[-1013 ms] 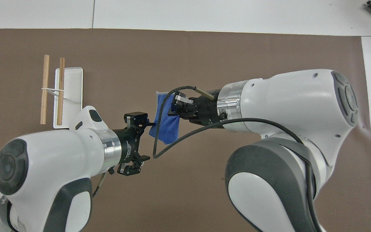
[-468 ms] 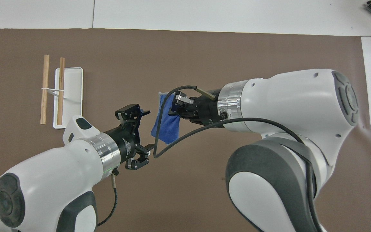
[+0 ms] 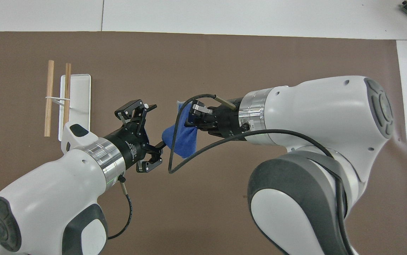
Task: Right arm passes towel to left arm to hang
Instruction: 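Open the left gripper and close it on the hanging towel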
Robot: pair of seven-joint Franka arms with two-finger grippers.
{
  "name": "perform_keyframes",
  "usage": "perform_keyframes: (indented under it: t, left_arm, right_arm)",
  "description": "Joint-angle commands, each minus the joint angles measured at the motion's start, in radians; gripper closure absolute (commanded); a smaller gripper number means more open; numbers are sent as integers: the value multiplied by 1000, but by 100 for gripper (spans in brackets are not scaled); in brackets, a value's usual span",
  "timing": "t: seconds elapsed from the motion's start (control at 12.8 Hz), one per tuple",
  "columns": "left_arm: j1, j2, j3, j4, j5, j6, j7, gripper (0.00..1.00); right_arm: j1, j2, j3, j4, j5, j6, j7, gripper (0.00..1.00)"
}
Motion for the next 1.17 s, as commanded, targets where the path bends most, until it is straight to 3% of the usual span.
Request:
perform_keyframes:
  t: [0.0,0.31,0.62,0.86,1.09]
  left_arm:
    - [1,5,-6,-14,-31,52,-4,0]
    - [-12,3,-7,-21,-33,36,18,0]
    - [-32,5,-7,-23,-33,11,128,18]
    - [-35,5,-9,-23,-34,11,142,39]
    - [-43,10,-7,-21,-33,11,169,50]
  right_arm:
    - [-16,-20,4,-14,26,-17,-4,94]
    - [-16,-20,4,-14,26,-17,-4,94]
    - [-18,-20,4,-14,26,-17,-4,94]
    - [-18,-20,4,-14,26,-17,-6,94]
    - [-19,-20,4,-15,26,-17,-6,94]
